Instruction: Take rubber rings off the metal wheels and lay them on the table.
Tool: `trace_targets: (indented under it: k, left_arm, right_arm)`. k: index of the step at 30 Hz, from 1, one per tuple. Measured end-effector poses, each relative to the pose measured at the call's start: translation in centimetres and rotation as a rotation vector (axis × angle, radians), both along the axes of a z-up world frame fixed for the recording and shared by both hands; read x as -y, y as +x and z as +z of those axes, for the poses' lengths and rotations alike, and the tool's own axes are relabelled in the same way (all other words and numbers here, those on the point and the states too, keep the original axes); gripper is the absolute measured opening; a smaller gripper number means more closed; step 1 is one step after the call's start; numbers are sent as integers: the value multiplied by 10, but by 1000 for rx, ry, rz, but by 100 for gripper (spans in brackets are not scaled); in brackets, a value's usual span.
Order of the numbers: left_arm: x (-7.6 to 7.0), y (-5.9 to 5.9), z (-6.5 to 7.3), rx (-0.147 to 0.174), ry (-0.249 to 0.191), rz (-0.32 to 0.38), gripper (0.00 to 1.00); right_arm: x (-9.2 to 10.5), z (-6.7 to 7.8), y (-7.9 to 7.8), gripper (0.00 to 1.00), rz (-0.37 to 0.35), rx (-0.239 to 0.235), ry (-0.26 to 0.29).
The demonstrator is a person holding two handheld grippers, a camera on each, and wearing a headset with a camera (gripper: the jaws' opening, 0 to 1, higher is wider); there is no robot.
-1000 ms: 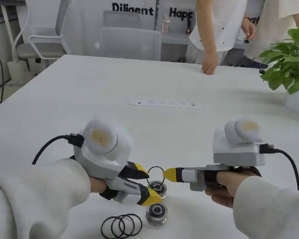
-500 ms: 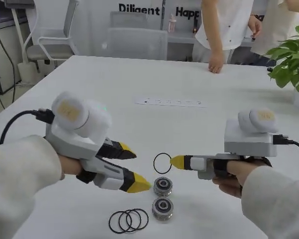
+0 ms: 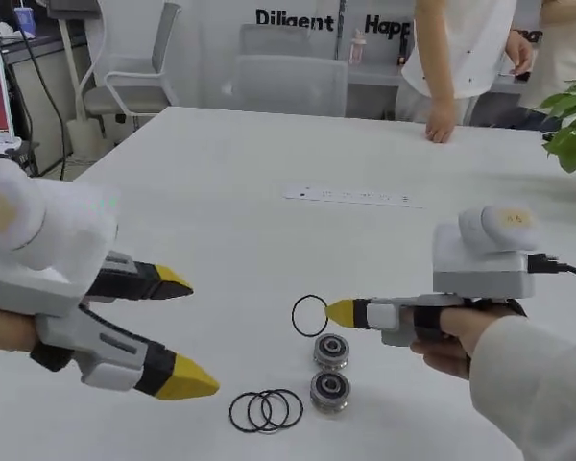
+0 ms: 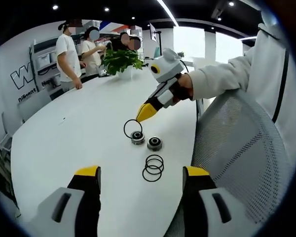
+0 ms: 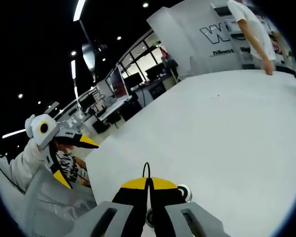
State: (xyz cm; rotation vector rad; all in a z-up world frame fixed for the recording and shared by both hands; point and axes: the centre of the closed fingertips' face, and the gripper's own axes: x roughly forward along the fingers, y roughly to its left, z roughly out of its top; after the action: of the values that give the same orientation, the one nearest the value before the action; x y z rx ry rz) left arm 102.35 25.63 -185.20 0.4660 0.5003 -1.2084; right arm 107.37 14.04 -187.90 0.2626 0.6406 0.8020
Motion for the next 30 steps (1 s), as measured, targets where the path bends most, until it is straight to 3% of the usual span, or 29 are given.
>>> trace_targets:
  k: [8, 13, 15, 18, 22, 26, 30]
  left_arm:
    - [-23, -23, -17, -39, -6, 58, 67]
    - [-27, -38, -33, -99, -21, 80, 69]
    - [-28, -38, -34, -111, -27, 93, 69]
    - [-28, -34, -29, -95, -46, 109, 69]
    - [-29, -35, -32, -98, -34, 111, 70]
    - [-31, -35, -38, -125, -23, 139, 70]
    - [-33, -34, -38, -118, -24, 149, 69]
  right_arm:
    - [-17, -6, -10, 0, 81, 3, -41]
    - [-29, -16, -18, 0, 146, -5, -79]
    - [-33, -20, -22, 0, 165, -8, -94]
    - [-38, -24, -27, 0, 191, -15, -109]
    - [-42, -32, -34, 0, 224, -18, -142]
    - [-45, -42, -42, 0, 255, -32, -171]
    - [-47, -49, -47, 0, 283, -27, -206]
